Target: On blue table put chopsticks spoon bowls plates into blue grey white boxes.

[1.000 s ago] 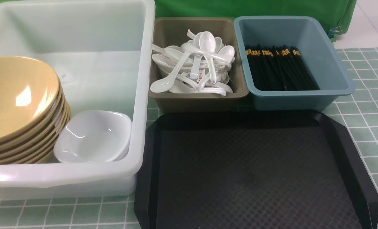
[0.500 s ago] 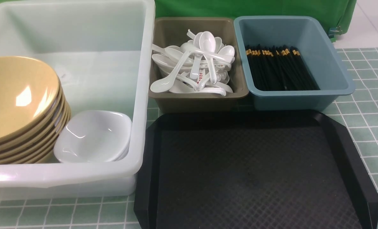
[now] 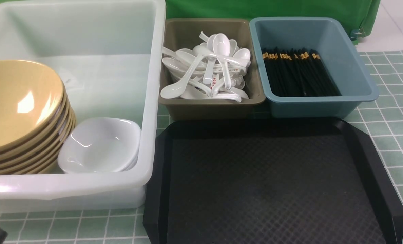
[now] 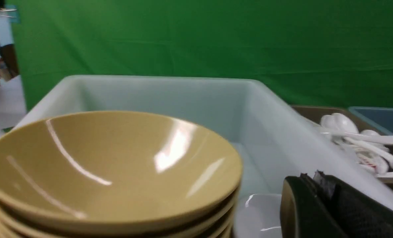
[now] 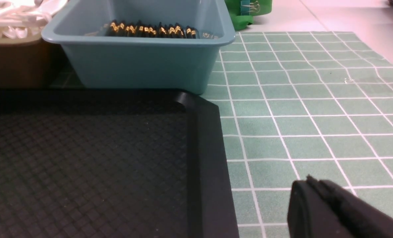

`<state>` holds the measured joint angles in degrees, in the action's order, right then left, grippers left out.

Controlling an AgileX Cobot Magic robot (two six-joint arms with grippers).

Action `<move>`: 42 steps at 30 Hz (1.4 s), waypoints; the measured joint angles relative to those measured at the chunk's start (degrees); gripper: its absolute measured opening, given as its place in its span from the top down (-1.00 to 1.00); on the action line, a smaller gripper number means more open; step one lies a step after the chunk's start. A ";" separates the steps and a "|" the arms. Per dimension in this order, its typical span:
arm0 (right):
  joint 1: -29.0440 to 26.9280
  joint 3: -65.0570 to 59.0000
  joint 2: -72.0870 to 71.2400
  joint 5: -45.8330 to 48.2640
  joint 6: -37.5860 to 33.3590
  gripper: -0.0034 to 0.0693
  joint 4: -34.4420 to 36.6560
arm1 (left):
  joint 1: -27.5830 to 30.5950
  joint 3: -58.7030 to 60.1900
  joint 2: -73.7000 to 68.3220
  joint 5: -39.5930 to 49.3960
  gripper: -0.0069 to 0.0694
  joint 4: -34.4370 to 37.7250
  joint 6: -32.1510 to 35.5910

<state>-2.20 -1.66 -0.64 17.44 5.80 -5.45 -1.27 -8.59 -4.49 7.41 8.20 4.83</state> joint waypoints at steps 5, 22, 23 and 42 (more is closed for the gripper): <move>0.00 0.00 0.00 0.07 0.00 0.78 0.00 | 4.24 7.07 4.79 2.87 0.80 0.16 -0.18; 0.00 0.00 -0.02 0.07 0.00 0.73 -0.05 | 4.87 10.08 5.11 10.25 0.80 -2.66 -0.37; 0.00 0.00 -0.02 0.07 0.00 0.72 -0.05 | 4.87 10.08 5.11 10.25 0.80 -2.66 -0.37; 0.00 0.00 -0.02 0.07 0.00 0.67 -0.05 | 4.87 10.08 5.11 10.25 0.80 -2.73 -0.50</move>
<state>-2.20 -1.66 -0.66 17.52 5.80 -5.49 3.60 1.50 0.62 17.67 5.47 4.34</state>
